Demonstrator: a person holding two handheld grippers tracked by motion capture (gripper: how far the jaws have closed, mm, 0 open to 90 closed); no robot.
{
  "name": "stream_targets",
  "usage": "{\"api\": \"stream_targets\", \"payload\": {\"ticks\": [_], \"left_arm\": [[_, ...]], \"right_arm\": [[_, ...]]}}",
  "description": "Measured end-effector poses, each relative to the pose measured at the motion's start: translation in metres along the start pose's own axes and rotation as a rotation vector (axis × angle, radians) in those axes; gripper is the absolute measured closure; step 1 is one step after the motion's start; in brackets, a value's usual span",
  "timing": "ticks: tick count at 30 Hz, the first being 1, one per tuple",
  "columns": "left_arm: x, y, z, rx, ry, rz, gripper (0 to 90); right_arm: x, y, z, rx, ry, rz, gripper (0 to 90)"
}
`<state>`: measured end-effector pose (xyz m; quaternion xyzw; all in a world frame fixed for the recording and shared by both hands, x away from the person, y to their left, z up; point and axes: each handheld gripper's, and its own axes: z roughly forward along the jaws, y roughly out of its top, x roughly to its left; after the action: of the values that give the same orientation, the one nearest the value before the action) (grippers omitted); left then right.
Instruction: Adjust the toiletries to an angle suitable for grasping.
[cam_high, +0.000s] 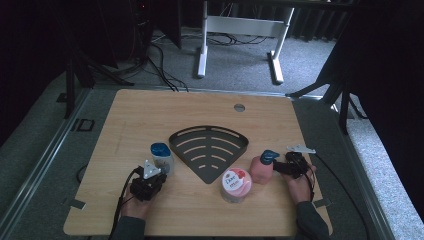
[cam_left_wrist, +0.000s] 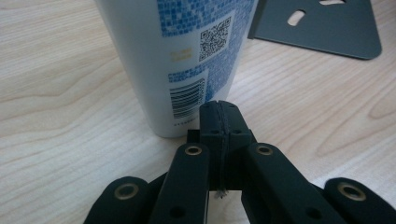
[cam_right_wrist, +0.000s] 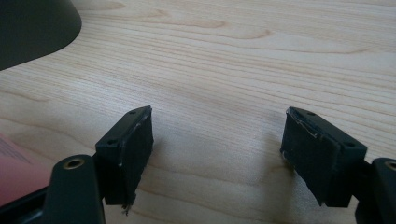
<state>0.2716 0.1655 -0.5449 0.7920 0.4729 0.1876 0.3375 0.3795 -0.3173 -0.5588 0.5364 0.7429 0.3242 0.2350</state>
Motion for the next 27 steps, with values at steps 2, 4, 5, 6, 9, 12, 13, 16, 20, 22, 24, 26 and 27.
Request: {"api": "stream_targets", "payload": {"ticks": [2, 4, 5, 6, 9, 12, 13, 16, 20, 22, 24, 26, 27], "left_arm": [[0.001, 0.001, 0.001, 0.003, 0.004, 0.003, 89.9], [0.003, 0.003, 0.003, 0.001, 0.009, 0.001, 89.9], [0.004, 0.003, 0.004, 0.003, 0.015, 0.002, 89.9], [0.005, 0.004, 0.005, 0.005, 0.018, 0.002, 89.9], [0.007, 0.007, 0.007, 0.007, 0.024, 0.004, 89.9], [0.009, 0.009, 0.01, 0.002, 0.024, 0.0, 89.9], [0.009, 0.01, 0.011, 0.001, 0.023, -0.002, 89.9], [0.009, 0.013, 0.014, 0.001, 0.023, 0.002, 89.9], [0.006, 0.019, 0.019, 0.001, 0.026, 0.022, 89.9], [0.006, 0.02, 0.02, 0.002, 0.024, 0.021, 89.9], [0.007, 0.022, 0.022, -0.003, 0.023, 0.011, 89.9], [0.007, 0.024, 0.024, -0.006, 0.025, 0.008, 89.9], [0.007, 0.025, 0.026, -0.009, 0.026, 0.006, 89.9]], "right_arm": [[0.0, 0.0, 0.0, 0.0, 0.0, 0.0, 24.8], [0.0, 0.0, 0.0, 0.0, 0.0, 0.0, 24.8], [0.0, 0.0, 0.0, 0.0, 0.0, 0.0, 24.8], [0.0, 0.0, 0.0, 0.0, 0.0, 0.0, 24.8], [0.0, 0.0, 0.0, 0.0, 0.0, 0.0, 24.8], [0.0, 0.0, 0.0, 0.0, 0.001, -0.001, 24.8], [0.0, 0.0, 0.0, 0.0, 0.001, -0.001, 24.8], [0.0, 0.0, 0.0, 0.0, 0.001, -0.002, 24.8], [0.0, 0.0, 0.0, 0.0, 0.001, -0.001, 24.8], [0.0, 0.0, 0.0, 0.0, 0.0, -0.002, 24.8], [0.0, 0.0, 0.0, 0.0, 0.001, -0.002, 24.8], [0.0, 0.0, 0.0, 0.0, 0.001, -0.001, 24.8], [0.0, 0.0, 0.0, 0.0, 0.001, -0.001, 24.8]]}}
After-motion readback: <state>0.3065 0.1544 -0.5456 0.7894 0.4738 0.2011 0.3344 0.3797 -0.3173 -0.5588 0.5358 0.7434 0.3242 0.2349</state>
